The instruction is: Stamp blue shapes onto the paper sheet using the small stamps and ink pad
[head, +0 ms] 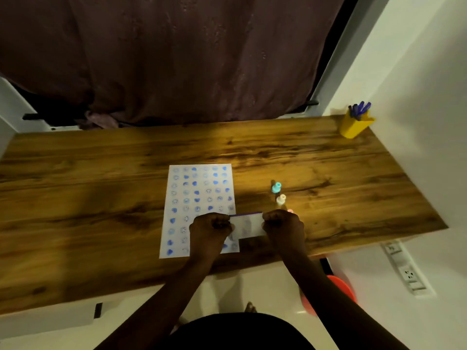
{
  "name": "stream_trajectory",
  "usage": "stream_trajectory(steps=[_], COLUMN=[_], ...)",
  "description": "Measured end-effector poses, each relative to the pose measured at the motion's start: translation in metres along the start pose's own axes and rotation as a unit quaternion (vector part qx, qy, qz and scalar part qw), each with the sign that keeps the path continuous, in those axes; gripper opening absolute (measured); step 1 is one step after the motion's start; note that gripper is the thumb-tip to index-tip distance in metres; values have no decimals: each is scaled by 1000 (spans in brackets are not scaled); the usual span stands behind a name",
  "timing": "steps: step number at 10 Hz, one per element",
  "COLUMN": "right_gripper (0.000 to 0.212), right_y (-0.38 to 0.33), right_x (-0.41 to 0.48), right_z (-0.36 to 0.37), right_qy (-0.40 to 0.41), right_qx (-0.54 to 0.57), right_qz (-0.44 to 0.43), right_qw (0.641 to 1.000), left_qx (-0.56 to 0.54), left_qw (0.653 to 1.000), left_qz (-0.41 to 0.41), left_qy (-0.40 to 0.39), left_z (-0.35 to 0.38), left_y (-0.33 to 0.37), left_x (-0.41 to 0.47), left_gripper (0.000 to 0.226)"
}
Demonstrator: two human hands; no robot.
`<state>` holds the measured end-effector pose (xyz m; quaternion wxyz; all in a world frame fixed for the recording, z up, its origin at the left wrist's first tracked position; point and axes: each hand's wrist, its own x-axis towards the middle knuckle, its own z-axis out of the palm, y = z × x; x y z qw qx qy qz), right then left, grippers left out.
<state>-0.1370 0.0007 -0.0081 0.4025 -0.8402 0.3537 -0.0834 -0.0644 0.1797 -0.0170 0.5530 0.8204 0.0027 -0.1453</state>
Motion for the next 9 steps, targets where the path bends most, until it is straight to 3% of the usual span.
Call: stream_trajectory(steps=[1,4,6,8,9], right_gripper=[15,16,17,13,17], right_y=[21,56,63,67,64], right_x=[6,13,15,10,9], right_z=[-11,-12,-10,-12,-15], right_qy=[-7,-37,-49,-37,-9], right_qx=[13,14,-9,-41,-78], right_qz=[23,18,7,-37,-94], right_qw=[1000,999,999,998,993], left_qx=[43,128,143,170,167], left_qw=[999,992,989,985,985], left_qz=[3,2,-3,21,35], left_qy=[-14,-17,-22,-25,13], left_z=[28,68,69,67,59], left_y=[2,-4,-5,-5,-3], left_x=[-2,-2,-1,-1,2], left_gripper=[39,13,17,19,17])
